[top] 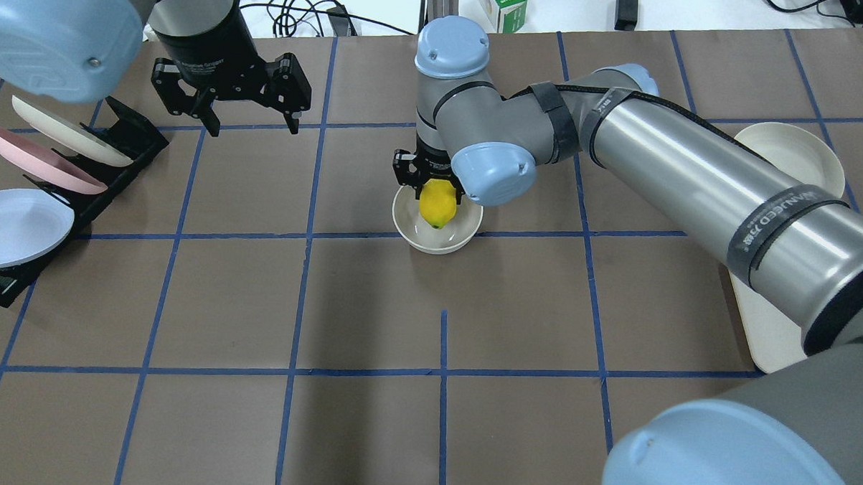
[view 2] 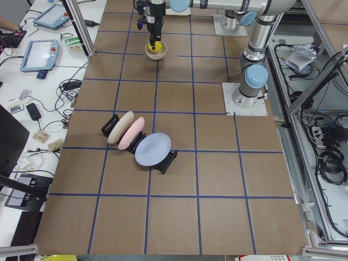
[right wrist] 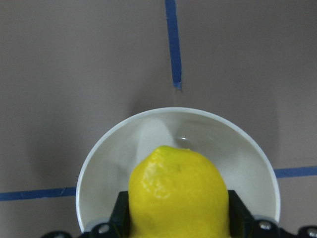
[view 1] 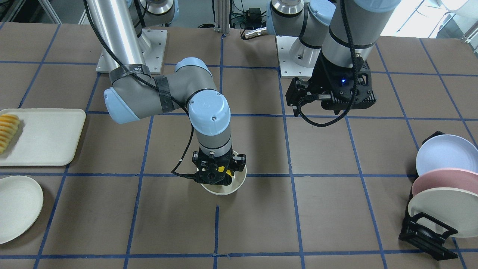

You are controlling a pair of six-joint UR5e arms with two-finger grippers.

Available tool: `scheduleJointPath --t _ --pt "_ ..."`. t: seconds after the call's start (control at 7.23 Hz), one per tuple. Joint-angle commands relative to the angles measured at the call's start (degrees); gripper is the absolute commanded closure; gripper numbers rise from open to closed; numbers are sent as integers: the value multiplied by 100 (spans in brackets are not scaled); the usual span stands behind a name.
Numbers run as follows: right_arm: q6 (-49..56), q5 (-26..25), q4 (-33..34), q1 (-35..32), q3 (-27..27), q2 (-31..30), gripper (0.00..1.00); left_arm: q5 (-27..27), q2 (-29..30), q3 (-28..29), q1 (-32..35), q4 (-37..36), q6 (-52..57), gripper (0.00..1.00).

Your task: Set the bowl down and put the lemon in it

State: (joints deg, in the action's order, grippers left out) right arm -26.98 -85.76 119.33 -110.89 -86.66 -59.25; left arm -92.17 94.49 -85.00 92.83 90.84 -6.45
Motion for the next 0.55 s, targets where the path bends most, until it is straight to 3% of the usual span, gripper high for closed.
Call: scheduleJointPath --t 0.0,0.41 --pt "0 7 2 5 -1 10 0 111 -98 -104 -220 74 4 0" --pt "61 -55 -120 93 87 -190 0 33 -98 -104 -168 65 4 0"
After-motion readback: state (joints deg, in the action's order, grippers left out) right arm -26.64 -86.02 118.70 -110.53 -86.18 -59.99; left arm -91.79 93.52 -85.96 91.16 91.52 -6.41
